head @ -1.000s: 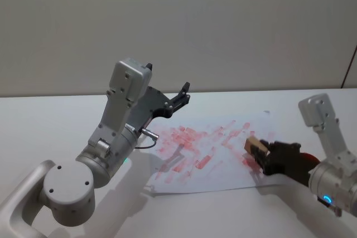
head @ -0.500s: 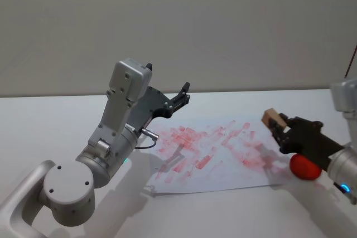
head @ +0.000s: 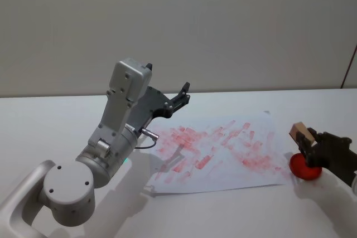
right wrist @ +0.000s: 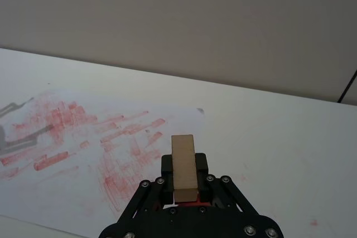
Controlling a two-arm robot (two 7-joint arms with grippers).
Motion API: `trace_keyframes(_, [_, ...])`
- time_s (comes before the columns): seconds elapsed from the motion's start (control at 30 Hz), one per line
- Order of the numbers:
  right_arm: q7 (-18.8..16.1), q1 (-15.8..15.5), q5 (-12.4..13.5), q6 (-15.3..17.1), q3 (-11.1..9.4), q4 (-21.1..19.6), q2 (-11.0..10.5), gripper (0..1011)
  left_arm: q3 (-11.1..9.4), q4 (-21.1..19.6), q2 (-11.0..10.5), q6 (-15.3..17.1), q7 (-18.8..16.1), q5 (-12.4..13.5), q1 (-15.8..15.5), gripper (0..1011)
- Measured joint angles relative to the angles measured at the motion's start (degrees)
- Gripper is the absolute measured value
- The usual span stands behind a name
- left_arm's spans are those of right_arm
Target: Use the one hand to pick up the stamp and affix it onto the A4 paper.
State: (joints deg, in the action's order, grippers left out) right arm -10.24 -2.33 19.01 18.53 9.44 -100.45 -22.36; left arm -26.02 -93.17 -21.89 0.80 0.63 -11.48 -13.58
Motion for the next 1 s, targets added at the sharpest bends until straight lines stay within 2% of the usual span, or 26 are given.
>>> trace_keyframes(0.37, [0.82, -1.08, 0.33, 1.16, -0.39, 0.68, -0.7, 216, 0.0, 0.0, 0.0, 0.0, 0.0, 0.0, 0.0, 1001])
trace_keyframes(1.0, [1.04, -1.24, -0.84, 3.24, -0.1, 2.6, -0.59, 217, 0.0, 0.0, 0.0, 0.0, 0.0, 0.0, 0.0, 1001])
